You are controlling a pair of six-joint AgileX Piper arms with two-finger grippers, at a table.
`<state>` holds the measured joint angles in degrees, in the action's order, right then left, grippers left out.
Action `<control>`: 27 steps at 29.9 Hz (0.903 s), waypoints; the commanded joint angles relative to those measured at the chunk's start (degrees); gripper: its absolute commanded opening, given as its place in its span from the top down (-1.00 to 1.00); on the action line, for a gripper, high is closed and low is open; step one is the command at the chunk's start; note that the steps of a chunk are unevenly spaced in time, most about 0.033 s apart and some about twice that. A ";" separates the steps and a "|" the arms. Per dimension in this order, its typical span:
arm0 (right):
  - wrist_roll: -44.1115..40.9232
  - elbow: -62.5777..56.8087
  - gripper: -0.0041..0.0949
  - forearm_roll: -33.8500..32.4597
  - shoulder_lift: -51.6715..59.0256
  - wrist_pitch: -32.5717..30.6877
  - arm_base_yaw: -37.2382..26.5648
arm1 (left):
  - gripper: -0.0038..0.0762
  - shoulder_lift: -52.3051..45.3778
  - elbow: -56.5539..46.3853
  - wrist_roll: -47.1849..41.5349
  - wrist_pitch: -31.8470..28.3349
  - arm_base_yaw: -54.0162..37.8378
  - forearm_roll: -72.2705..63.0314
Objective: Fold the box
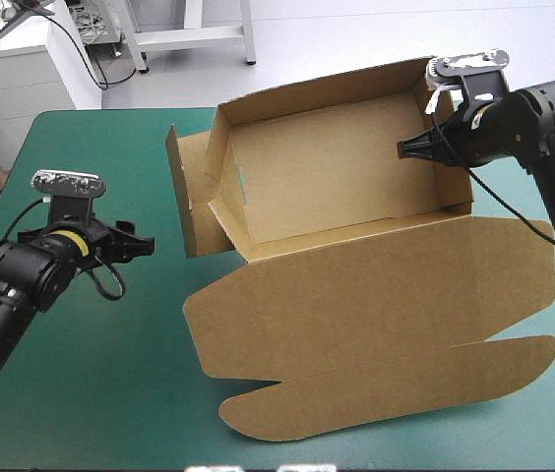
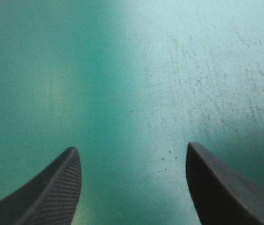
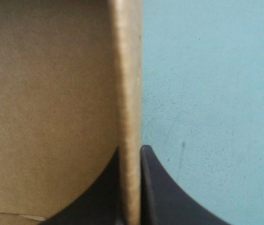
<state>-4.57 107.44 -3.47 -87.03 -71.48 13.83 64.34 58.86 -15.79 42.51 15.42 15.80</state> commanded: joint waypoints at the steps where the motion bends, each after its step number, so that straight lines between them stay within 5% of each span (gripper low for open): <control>1: 0.00 1.59 0.96 0.51 2.27 -0.17 -0.51 | -0.24 5.16 4.34 -0.56 -3.09 -4.41 -2.01; 7: 0.38 1.59 0.96 0.26 2.27 -0.17 -0.51 | -0.24 12.87 4.63 8.01 -6.91 -15.23 -18.99; 15: 0.38 1.59 0.96 0.06 2.27 -0.17 -0.51 | -0.24 20.60 4.63 43.19 -10.77 -18.29 -61.34; 21: 0.38 1.59 0.96 -0.09 2.27 -0.17 -0.51 | -0.24 25.59 4.63 61.50 -4.75 -18.29 -83.05; 27: 0.38 1.59 0.96 -1.46 1.82 -0.17 -0.51 | -0.24 24.80 4.63 68.49 1.37 -18.29 -92.39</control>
<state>-4.16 107.44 -4.99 -87.09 -71.48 13.72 92.11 61.51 49.40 40.05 -2.91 -69.27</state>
